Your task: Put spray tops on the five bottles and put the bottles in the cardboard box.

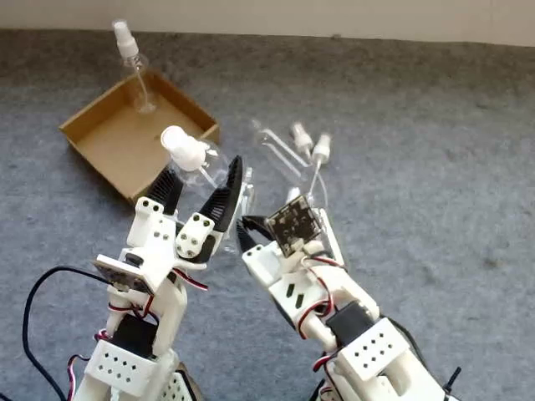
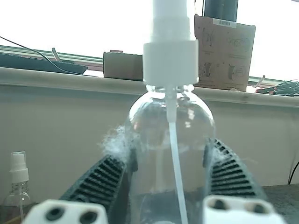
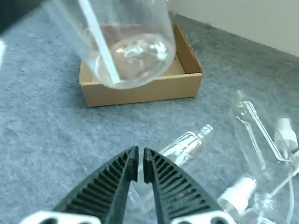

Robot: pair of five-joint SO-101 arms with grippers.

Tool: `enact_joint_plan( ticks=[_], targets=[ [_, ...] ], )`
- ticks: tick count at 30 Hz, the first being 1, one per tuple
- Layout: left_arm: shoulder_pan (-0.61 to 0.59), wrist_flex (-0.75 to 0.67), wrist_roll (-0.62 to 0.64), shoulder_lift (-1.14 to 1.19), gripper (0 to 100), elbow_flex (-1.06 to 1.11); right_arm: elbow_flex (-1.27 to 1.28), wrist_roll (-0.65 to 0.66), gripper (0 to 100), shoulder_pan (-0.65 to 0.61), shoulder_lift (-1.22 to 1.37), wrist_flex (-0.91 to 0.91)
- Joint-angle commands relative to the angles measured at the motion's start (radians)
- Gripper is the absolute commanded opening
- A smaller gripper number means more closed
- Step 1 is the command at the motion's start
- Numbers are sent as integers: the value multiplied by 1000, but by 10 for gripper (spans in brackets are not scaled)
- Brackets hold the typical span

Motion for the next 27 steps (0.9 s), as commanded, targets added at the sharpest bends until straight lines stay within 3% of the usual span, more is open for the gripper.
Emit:
enact_joint_plan(
  ticks=[1,5,11,21,27],
  targets=[
    [-12,-69,-3,-16,49,25,54,2,14,-47,-10,-185],
    [-12,-164,-3,-15,49,25,136,2,13,-67,-10,-314],
    [-7,-132,-3,-13,49,25,170,2,12,-65,-10,-417],
    [-2,-61,-3,-7,49,25,170,2,12,-87,-21,-424],
    [50,-61,-3,-5,49,25,254,2,12,-117,-217,-415]
  ],
)
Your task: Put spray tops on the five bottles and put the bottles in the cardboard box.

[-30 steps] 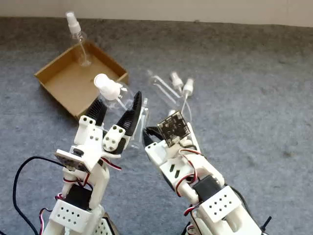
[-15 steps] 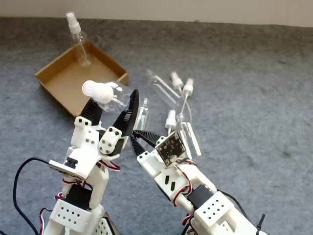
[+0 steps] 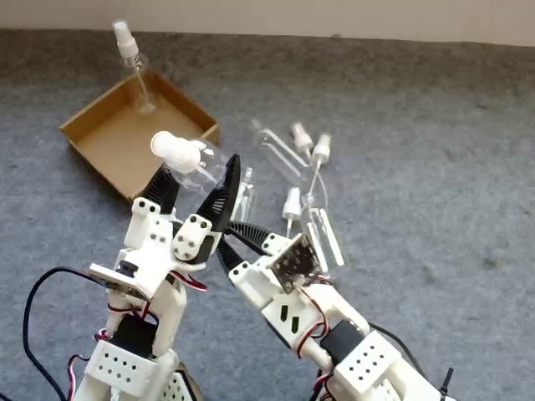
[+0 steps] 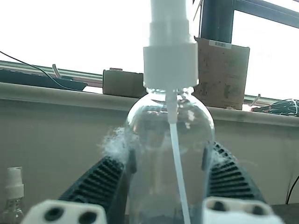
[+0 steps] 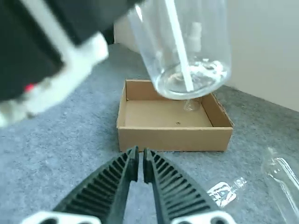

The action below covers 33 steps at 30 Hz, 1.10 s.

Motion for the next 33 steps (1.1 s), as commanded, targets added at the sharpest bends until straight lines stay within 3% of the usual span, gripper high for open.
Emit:
enact_joint_plan(
  ticks=[1,5,12,17,24,33],
  targets=[
    [44,2,-3,-4,49,25,45,5,12,-1,-143,-22],
    [47,3,-3,-4,49,25,87,80,12,-1,-289,117],
    [48,3,-3,-2,49,27,124,84,12,-8,-519,249],
    [50,32,-3,-5,49,27,145,84,12,-10,-504,285],
    [166,117,-8,-13,49,27,145,84,12,-10,-496,288],
    [173,127,-3,-13,49,27,145,84,12,-8,-503,384]
  ],
)
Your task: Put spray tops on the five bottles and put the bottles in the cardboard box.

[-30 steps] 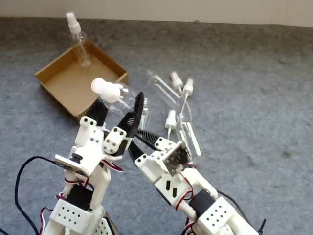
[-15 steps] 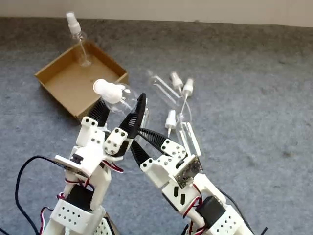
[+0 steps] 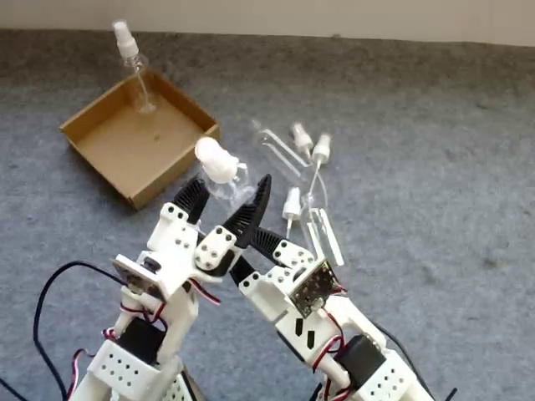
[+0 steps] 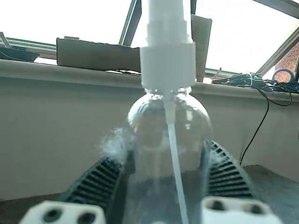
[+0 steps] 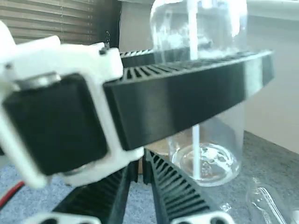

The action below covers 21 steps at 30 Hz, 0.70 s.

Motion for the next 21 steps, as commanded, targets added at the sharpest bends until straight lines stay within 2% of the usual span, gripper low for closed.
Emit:
enact_joint_plan(
  ticks=[1,7,11,17,21],
  targets=[
    [16,25,-3,-13,49,25,136,8,12,-8,-18,2],
    [16,133,-3,-15,49,25,134,8,12,-4,-12,2],
    [16,135,-3,-15,49,25,134,8,12,5,-8,4],
    [16,135,-3,-15,49,25,133,8,12,107,-8,4],
    [16,137,-3,-15,49,25,133,8,12,120,-8,4]
  ],
)
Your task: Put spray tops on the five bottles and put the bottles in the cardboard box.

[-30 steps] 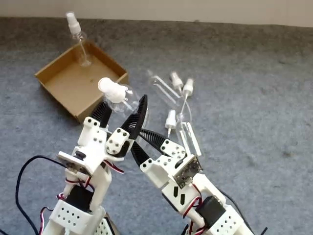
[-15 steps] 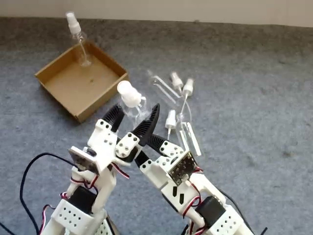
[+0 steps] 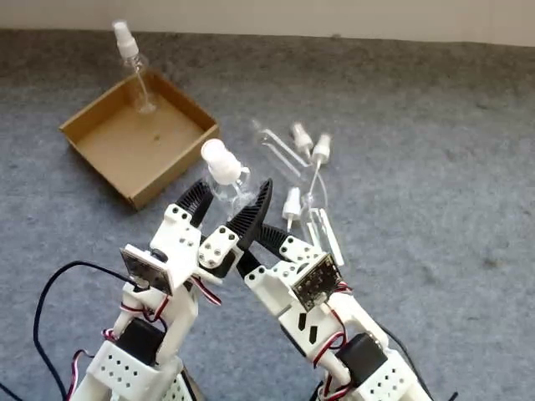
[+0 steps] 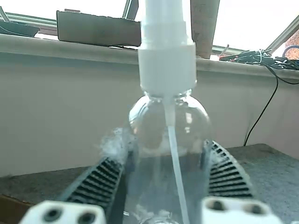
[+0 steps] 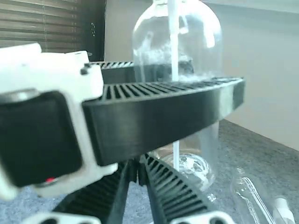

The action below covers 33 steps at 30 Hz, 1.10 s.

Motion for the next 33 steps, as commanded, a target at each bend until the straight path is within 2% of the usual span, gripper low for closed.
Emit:
enact_joint_plan(
  ticks=[1,6,15,22,33],
  targets=[
    [16,8,-5,-12,49,25,133,8,12,47,-10,-1],
    [16,8,-5,-12,49,25,133,8,12,47,-10,-1],
    [16,89,-5,-47,49,24,133,8,12,47,-10,-1],
    [16,285,-5,-197,49,18,133,8,12,47,-10,-1],
    [16,290,-5,-177,49,18,133,8,12,47,-10,-1]
  ],
)
